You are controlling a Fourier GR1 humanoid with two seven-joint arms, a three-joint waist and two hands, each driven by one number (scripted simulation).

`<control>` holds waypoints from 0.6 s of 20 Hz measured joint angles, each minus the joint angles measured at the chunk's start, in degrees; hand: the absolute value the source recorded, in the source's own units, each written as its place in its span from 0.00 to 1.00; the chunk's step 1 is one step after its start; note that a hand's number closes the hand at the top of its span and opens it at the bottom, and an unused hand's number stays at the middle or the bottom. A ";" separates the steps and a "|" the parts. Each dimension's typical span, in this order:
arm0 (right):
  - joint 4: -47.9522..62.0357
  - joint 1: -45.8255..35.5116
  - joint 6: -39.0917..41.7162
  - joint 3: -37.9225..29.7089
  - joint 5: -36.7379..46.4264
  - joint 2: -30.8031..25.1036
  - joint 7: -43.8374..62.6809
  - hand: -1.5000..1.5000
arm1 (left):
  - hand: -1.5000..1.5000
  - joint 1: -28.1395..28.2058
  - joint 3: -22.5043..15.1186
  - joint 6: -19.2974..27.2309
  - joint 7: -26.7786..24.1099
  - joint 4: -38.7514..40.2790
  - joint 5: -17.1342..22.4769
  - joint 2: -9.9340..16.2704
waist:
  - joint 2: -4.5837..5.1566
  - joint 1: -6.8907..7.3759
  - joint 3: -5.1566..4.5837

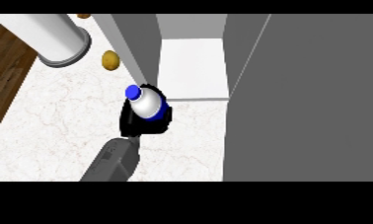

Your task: Pick up the bottled water, place it into the cabinet and close the cabinet

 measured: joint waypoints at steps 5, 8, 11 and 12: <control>-0.38 -1.17 0.23 -1.32 -0.37 -0.47 0.83 0.00 | 1.00 -5.18 -5.87 10.52 5.21 -4.88 1.31 -0.02 | 0.19 -0.28 -0.02; -0.56 -2.01 0.09 -2.70 -0.63 -0.50 1.04 0.00 | 1.00 -8.80 -8.76 16.09 7.32 -5.22 2.88 -0.03 | 0.31 -0.57 -0.04; -0.44 -2.68 0.27 -3.91 -0.99 -0.42 1.30 0.00 | 1.00 -13.38 -11.51 21.16 9.41 -3.70 3.38 -0.03 | 0.41 -0.92 -0.04; -0.11 -2.88 0.51 -4.68 -1.39 -0.48 1.11 0.00 | 1.00 -15.33 -11.46 22.00 10.40 -2.38 3.34 -0.03 | 0.45 -1.01 -0.03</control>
